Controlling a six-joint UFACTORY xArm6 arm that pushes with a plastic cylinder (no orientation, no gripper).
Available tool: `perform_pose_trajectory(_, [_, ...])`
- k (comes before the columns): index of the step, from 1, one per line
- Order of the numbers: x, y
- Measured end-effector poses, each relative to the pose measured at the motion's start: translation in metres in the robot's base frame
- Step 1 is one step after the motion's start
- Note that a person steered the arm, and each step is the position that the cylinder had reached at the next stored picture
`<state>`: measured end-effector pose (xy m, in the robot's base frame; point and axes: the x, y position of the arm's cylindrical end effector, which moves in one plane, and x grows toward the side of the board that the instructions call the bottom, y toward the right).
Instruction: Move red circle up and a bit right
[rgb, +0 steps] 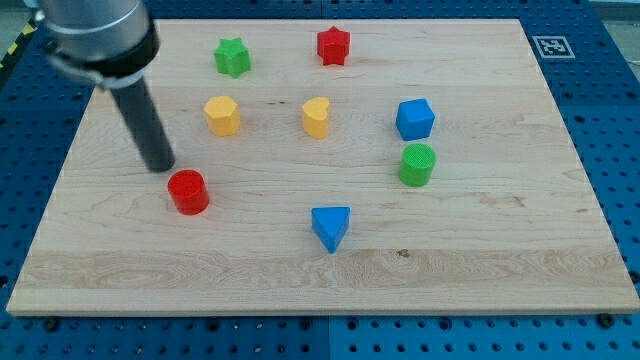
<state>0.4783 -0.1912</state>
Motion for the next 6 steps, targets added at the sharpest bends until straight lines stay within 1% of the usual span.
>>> perform_pose_trajectory(1, [0.043, -0.002])
perform_pose_trajectory(2, [0.046, 0.010])
perform_pose_trajectory(3, [0.027, 0.026])
perform_pose_trajectory(6, [0.025, 0.067])
